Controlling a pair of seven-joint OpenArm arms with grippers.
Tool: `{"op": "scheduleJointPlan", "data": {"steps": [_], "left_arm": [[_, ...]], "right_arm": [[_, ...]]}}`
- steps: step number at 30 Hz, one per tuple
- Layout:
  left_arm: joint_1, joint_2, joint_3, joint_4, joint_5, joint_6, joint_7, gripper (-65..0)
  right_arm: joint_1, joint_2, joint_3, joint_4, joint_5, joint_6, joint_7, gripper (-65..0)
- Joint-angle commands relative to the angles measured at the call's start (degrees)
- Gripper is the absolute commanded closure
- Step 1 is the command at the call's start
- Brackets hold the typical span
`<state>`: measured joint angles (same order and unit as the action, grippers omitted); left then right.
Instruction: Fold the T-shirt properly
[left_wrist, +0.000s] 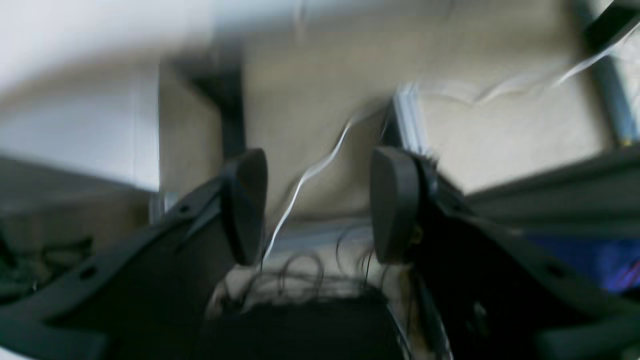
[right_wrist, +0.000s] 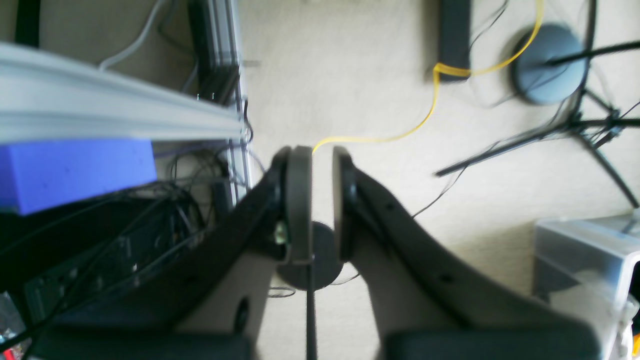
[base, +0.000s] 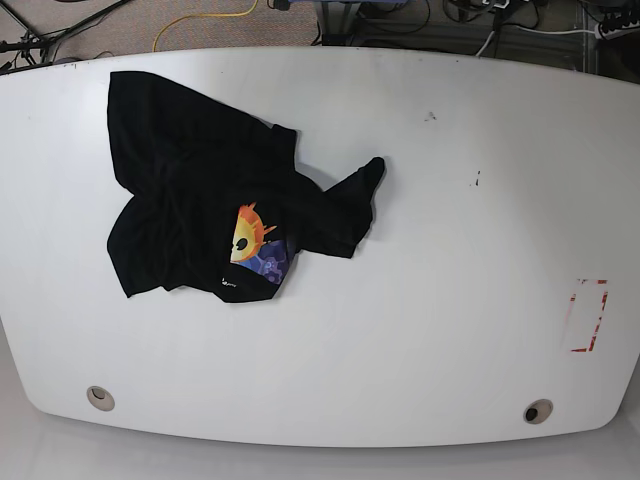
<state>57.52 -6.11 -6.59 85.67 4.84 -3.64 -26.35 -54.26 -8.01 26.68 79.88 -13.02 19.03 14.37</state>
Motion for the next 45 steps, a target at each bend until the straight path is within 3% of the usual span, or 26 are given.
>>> {"op": "scheduleJointPlan", "data": {"steps": [1, 10, 16, 26, 45], "left_arm": [[2.5, -0.4, -0.1, 2.3, -0.6, 0.4, -0.5, -30.4], [6.1, -1.4, 0.8, 7.6, -0.4, 0.6, -2.1, -30.7], [9.8, -3.5, 0.4, 12.9, -4.1, 0.3, -3.8, -30.5], [11.7, -4.1, 0.0, 16.8, -9.0, 0.5, -3.7, -31.0], [8.5, -4.2, -1.3, 20.1, -9.3, 0.4, -2.0, -31.6]], "right_arm": [[-2.0, -0.2, 0.6, 2.6, 0.4, -0.1, 0.3, -5.9], [-5.4, -1.0, 0.8, 12.6, 0.9, 0.3, -2.1, -5.7], [-9.2, -1.0, 0.6, 21.0, 2.7, -0.1, -1.5, -5.7], [-10.2, -1.0, 0.6, 23.3, 3.1, 0.2, -1.2, -5.9], [-6.6, -1.0, 1.7, 27.4, 3.1, 0.6, -3.4, -5.8]]}}
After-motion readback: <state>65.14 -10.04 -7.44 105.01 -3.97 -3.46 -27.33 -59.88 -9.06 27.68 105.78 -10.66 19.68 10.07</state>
